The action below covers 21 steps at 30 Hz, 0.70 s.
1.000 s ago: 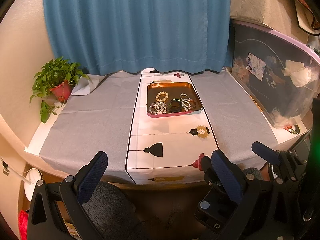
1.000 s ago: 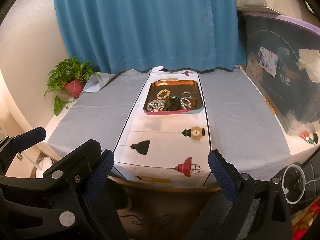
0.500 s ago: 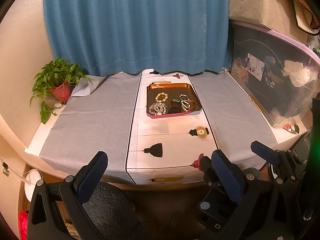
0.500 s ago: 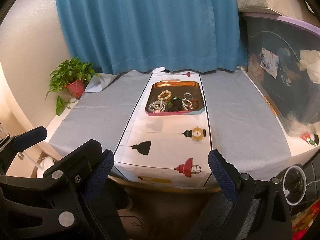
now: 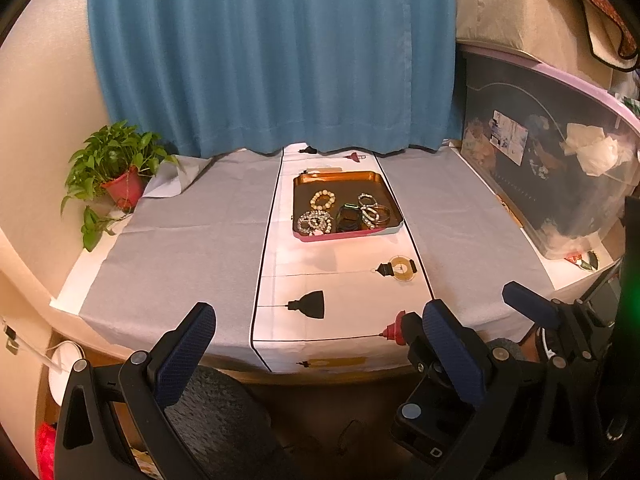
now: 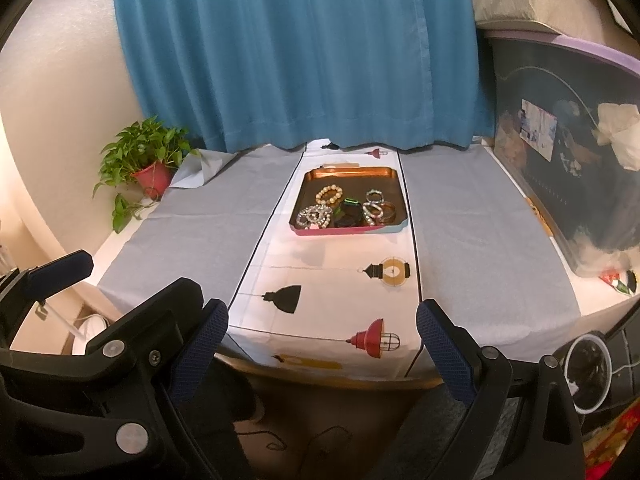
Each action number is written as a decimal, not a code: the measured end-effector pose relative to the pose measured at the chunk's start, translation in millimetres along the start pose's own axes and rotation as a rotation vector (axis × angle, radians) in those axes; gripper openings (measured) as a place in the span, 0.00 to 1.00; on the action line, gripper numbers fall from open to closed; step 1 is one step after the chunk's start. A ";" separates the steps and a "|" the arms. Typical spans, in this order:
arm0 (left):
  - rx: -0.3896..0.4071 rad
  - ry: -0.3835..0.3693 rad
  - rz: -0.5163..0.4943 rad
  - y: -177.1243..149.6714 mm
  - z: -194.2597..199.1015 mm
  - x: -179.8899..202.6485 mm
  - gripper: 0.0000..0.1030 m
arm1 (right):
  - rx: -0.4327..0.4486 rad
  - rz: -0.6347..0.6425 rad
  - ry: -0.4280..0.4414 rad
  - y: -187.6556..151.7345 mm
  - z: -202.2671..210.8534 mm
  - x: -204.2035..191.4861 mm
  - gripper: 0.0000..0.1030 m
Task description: Organize jewelry
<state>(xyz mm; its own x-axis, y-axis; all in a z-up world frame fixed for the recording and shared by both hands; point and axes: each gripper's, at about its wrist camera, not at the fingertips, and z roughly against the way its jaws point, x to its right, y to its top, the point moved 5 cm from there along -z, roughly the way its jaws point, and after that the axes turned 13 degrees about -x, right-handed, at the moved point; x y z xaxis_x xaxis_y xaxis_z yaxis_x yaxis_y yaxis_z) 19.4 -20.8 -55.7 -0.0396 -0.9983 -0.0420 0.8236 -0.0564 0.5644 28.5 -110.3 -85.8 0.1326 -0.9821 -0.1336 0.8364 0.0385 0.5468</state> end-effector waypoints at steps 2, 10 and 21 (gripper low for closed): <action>0.000 0.001 0.000 0.8 0.7 -0.3 1.00 | -0.001 0.000 0.000 0.1 0.3 0.5 0.92; 0.005 0.007 -0.005 1.8 1.3 0.4 1.00 | 0.002 0.002 -0.001 0.5 0.4 1.6 0.92; -0.005 0.008 -0.009 3.2 -3.6 -0.5 1.00 | -0.003 0.007 -0.004 1.8 -0.2 2.8 0.92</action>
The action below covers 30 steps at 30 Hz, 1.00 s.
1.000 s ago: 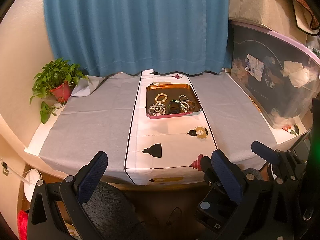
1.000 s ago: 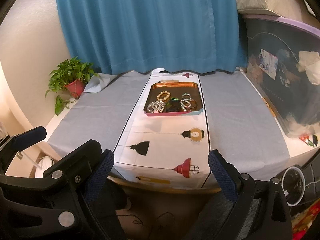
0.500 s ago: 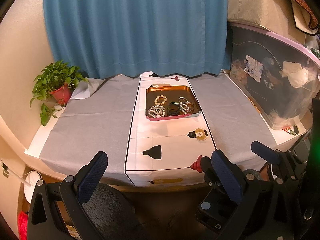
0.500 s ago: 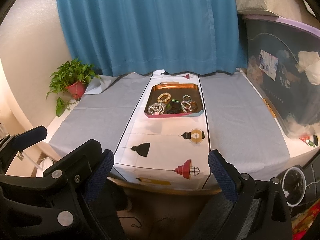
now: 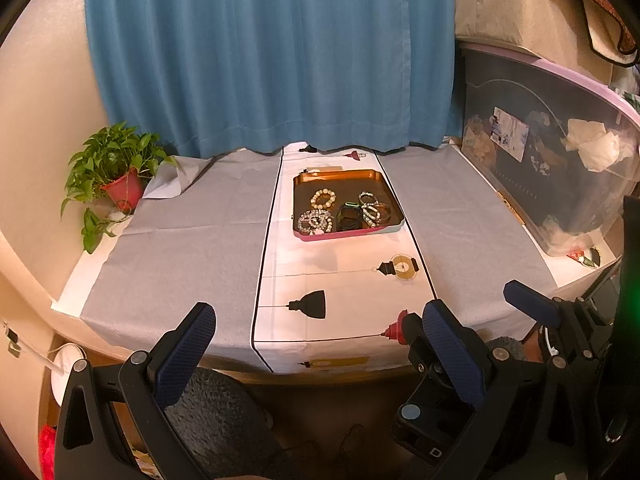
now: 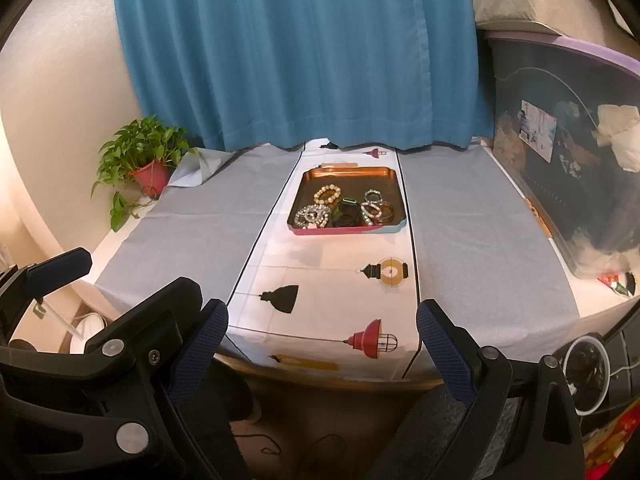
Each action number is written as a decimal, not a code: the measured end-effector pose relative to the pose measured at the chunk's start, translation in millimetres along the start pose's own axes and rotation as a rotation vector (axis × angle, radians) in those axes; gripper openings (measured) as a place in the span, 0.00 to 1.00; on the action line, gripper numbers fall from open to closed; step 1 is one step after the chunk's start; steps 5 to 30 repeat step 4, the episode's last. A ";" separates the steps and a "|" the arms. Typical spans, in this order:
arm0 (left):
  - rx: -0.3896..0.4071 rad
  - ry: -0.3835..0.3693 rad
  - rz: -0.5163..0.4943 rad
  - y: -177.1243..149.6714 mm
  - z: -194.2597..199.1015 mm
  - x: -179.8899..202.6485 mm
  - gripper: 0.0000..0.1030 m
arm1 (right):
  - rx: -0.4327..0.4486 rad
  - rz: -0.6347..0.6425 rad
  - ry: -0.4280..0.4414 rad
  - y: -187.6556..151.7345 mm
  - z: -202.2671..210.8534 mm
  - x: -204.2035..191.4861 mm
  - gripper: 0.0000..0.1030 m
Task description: Organize jewelry
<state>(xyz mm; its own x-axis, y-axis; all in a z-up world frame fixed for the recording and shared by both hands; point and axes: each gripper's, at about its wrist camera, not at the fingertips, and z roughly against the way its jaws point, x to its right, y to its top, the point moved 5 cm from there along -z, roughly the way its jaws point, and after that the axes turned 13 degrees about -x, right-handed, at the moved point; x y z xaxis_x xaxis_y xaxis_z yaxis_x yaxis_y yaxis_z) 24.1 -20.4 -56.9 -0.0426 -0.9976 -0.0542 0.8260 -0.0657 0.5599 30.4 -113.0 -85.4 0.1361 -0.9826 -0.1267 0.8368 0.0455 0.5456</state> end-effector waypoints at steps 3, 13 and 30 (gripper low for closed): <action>-0.003 0.015 -0.010 1.1 -7.0 -1.5 1.00 | -0.010 0.002 0.002 -1.0 -6.4 -0.3 0.92; -0.004 0.019 -0.013 1.6 -9.1 -1.2 1.00 | -0.014 0.004 0.002 -1.2 -9.9 -0.5 0.92; -0.004 0.019 -0.013 1.6 -9.1 -1.2 1.00 | -0.014 0.004 0.002 -1.2 -9.9 -0.5 0.92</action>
